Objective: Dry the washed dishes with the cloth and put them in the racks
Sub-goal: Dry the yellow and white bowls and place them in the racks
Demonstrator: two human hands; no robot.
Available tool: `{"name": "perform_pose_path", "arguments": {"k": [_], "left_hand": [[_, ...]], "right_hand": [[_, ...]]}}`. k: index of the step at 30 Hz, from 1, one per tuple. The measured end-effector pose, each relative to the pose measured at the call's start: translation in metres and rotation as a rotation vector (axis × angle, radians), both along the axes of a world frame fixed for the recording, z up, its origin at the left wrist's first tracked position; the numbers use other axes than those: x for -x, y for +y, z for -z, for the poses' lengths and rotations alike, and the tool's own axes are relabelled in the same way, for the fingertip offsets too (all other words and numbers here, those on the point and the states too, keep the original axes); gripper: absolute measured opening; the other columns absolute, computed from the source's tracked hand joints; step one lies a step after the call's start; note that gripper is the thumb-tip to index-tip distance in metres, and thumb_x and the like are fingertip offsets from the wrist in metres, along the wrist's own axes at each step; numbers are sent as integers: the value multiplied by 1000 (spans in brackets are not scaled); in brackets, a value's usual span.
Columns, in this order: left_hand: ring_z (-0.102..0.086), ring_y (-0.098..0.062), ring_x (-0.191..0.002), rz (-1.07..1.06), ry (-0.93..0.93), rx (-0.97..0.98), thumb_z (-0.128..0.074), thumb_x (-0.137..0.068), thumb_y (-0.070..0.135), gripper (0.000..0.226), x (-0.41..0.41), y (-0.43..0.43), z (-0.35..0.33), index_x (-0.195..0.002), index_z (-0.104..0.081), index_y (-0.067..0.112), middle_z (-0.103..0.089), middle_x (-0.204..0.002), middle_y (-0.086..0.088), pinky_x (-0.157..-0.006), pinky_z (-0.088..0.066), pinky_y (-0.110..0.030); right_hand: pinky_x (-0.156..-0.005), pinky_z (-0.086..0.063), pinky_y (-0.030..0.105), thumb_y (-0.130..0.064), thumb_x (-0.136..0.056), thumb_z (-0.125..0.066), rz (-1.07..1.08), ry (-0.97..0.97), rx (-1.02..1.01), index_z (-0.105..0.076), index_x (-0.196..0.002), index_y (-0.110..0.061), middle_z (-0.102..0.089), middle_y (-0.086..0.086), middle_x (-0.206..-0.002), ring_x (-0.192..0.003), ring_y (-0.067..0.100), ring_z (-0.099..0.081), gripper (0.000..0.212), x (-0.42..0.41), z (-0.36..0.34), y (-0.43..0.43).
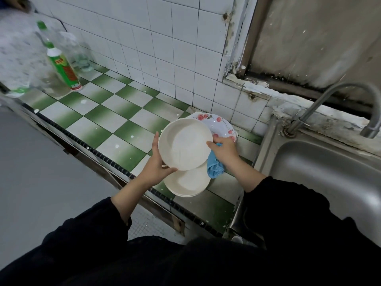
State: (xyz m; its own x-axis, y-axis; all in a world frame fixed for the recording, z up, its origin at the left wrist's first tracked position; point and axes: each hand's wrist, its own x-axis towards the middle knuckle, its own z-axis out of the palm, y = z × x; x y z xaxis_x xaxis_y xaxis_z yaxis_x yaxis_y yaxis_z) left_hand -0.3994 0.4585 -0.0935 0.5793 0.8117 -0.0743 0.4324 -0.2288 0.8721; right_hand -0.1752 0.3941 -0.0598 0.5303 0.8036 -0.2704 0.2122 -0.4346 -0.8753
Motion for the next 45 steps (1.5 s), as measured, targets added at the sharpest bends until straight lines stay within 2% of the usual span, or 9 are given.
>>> {"name": "perform_pose_path", "arguments": {"k": [3, 8, 13, 21, 25, 29, 34, 39, 45], "left_hand": [[-55, -23, -114, -48, 33, -69, -79, -76, 2, 126, 0, -3, 0, -150, 20, 26, -23, -144, 26, -90, -47, -27], [-62, -25, -104, -65, 60, -120, -78, -77, 1, 123, 7, -7, 4, -147, 14, 43, -51, -134, -1, -82, -43, -25], [-56, -25, -116, -29, 79, -223, -75, -78, 0, 116, 11, -11, 9, -144, 3, 55, -47, -141, -4, -87, -44, -28], [-48, -34, -123, -17, 207, -513, -70, -80, -5, 114, 17, -15, 8, -140, -1, 62, -29, -154, -11, -82, -55, -46], [-50, -43, -119, -20, 195, -674, -76, -72, -5, 111, 17, -14, -5, -144, -10, 48, -39, -141, -25, -68, -56, -47], [-42, -42, -121, 61, 143, -817, -69, -82, 24, 80, 19, -9, -19, -147, -24, 38, -39, -135, -25, -92, -49, -50], [-27, -40, -135, 143, 80, -848, -65, -78, 54, 74, 14, -7, -47, -143, -36, 36, -38, -139, -23, -111, -25, -47], [-34, 4, -121, -4, -183, -493, -54, -85, 55, 70, 5, -14, -71, -147, -25, 43, -38, -136, -9, -104, -23, -6], [-30, 20, -119, -271, -321, -313, -35, -89, 60, 60, -6, -22, -89, -145, -14, 51, -38, -130, 16, -94, -21, 2]], "right_hand": [[-99, -50, 42, -17, -93, -63, -99, -39, 12, -60, -134, -23, -66, 0, -124, -112, 22, -60, 41, -1, 8, 1], [-95, -49, 40, -23, -94, -60, -290, -297, 153, -48, -140, -26, -63, 1, -126, -115, 25, -58, 48, -1, 11, -2], [-93, -51, 41, -26, -97, -56, -358, -394, 211, -19, -151, -46, -54, 1, -138, -119, 26, -55, 69, 1, 16, -6], [-93, -52, 46, -26, -101, -51, -381, -469, 151, -18, -152, -43, -53, 6, -140, -119, 29, -54, 63, -1, 22, -8], [-101, -47, 43, -22, -101, -52, -325, -324, 49, -28, -150, -41, -51, 2, -143, -125, 26, -50, 58, -1, 19, -6], [-105, -44, 36, -10, -100, -52, -212, -88, -68, -45, -145, -26, -51, 4, -144, -129, 24, -48, 48, -1, 12, 0], [-61, -46, 7, -9, -99, -54, -134, 109, -74, -62, -121, -11, -64, 10, -119, -95, 16, -63, 24, 3, -7, 3], [-75, -51, 16, -10, -96, -60, -63, 187, -219, -37, -148, -27, -56, 3, -120, -102, 14, -57, 59, 15, -36, 7], [-89, -55, 41, 3, -85, -69, 77, 629, -464, -45, -114, -18, -46, 10, -135, -106, 21, -59, 43, 53, -73, 1]]}}
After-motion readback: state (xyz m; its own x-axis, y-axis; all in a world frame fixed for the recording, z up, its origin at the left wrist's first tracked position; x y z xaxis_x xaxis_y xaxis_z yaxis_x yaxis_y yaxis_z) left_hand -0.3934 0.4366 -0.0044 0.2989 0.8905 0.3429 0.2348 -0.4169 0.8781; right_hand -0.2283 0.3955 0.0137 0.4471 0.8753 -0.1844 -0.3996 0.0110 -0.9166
